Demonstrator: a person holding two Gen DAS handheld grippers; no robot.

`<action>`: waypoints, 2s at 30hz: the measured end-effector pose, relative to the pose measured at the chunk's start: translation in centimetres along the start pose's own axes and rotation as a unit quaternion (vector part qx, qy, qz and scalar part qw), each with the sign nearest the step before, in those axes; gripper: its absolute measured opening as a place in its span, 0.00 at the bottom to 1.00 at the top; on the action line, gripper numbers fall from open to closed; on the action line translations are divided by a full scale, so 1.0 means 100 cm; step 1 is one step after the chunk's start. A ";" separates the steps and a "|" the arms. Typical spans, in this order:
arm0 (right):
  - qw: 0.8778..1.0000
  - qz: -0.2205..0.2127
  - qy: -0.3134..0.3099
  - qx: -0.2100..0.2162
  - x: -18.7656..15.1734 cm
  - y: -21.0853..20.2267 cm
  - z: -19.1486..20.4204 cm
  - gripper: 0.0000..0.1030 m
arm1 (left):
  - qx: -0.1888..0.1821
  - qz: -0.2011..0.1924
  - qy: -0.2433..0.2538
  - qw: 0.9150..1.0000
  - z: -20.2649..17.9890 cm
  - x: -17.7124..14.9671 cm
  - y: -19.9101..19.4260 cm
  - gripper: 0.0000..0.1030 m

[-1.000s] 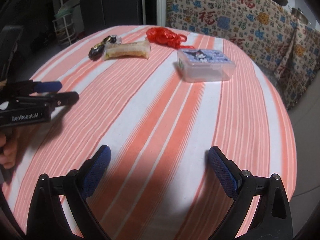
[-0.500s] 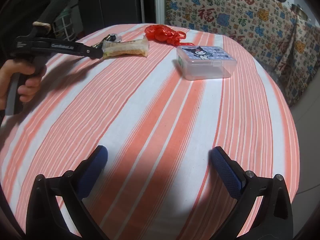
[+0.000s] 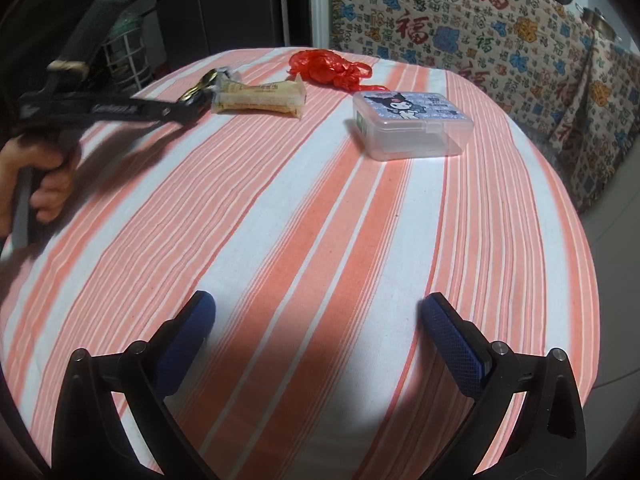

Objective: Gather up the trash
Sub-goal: 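Grasp the gold wrapper with the left gripper while the right grasps the clear plastic box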

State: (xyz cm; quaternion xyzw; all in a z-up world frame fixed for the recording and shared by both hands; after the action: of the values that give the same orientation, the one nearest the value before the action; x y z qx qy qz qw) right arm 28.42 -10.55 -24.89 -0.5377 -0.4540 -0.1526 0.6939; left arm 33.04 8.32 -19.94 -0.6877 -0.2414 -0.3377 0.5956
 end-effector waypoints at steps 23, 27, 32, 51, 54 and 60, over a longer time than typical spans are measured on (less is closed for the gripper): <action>0.967 -0.010 0.245 -0.062 0.039 0.020 -0.070 1.00 | 0.072 -0.008 -0.007 0.997 -0.019 -0.038 -0.017 0.89; 0.935 -0.030 0.338 -0.098 0.083 0.050 -0.089 1.00 | 0.071 -0.008 -0.010 0.997 -0.018 -0.038 -0.016 0.89; 0.922 0.009 0.346 -0.174 0.100 0.098 -0.093 1.00 | 0.074 -0.008 -0.009 0.997 -0.019 -0.038 -0.017 0.90; 0.998 -0.033 0.058 -0.021 -0.009 -0.023 -0.053 0.67 | 0.072 -0.008 -0.012 0.997 -0.017 -0.039 -0.018 0.90; 0.998 -0.020 0.060 0.004 -0.013 -0.032 -0.048 0.84 | 0.043 -0.002 -0.002 0.999 -0.019 -0.041 -0.023 0.89; 0.998 -0.011 0.053 0.008 0.007 -0.045 -0.050 0.96 | 0.005 0.005 -0.015 1.000 -0.015 -0.041 -0.043 0.89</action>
State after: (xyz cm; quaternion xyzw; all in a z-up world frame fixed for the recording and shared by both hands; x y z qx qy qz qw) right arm 27.98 -16.50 -21.63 -0.5181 -0.4236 -0.1852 0.7196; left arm 26.88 7.87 -20.09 -0.6909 -0.2481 -0.3231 0.5973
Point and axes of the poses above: each gripper's, at about its wrist camera, not at the fingertips, and y roughly the way its jaws point, z to its left, x to its top, the point moved 8 cm from there along y, roughly the way its jaws point, and after that the axes turned 13 degrees about -z, right-handed, at the moved point
